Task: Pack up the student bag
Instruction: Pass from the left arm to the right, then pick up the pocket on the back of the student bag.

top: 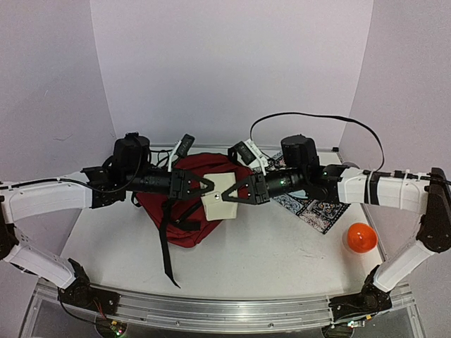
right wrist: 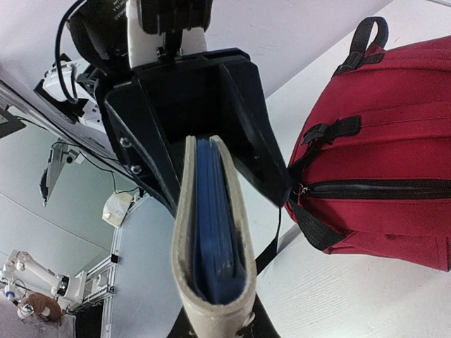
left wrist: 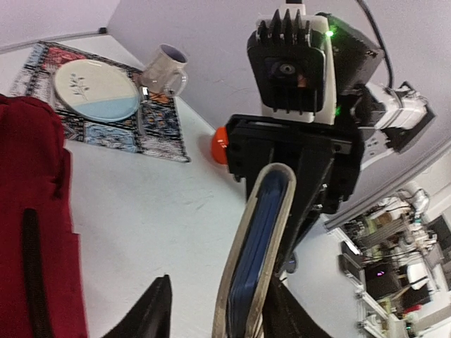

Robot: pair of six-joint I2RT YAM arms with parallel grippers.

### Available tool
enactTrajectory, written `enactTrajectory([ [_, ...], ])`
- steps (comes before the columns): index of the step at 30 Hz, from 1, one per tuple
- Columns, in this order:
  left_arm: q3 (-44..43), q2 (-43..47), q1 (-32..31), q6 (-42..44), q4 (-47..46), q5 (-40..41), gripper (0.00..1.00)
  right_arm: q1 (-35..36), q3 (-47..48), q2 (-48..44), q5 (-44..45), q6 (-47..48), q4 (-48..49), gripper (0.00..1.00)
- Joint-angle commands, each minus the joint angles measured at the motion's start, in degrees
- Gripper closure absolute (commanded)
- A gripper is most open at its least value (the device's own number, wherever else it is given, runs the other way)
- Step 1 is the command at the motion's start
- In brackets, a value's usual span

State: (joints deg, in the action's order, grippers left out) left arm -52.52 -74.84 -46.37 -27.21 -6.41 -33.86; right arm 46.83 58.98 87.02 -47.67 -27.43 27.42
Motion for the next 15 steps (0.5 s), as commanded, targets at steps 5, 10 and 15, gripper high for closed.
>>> enactTrajectory([
  [5, -5.74, 4.51, 0.34, 9.16, 22.44, 28.46, 0.33, -1.66, -2.13, -1.03, 6.5, -7.33, 4.23, 1.0],
  [10, -5.49, 3.97, -1.48, 10.06, 29.56, 41.5, 0.22, -2.8, -4.47, -1.72, 10.16, -9.0, 4.22, 1.0],
  [15, -6.88, 1.2, -6.94, 9.75, 34.52, 54.45, 0.17, -2.97, -5.1, -0.86, 12.11, -10.32, 4.37, 1.0],
])
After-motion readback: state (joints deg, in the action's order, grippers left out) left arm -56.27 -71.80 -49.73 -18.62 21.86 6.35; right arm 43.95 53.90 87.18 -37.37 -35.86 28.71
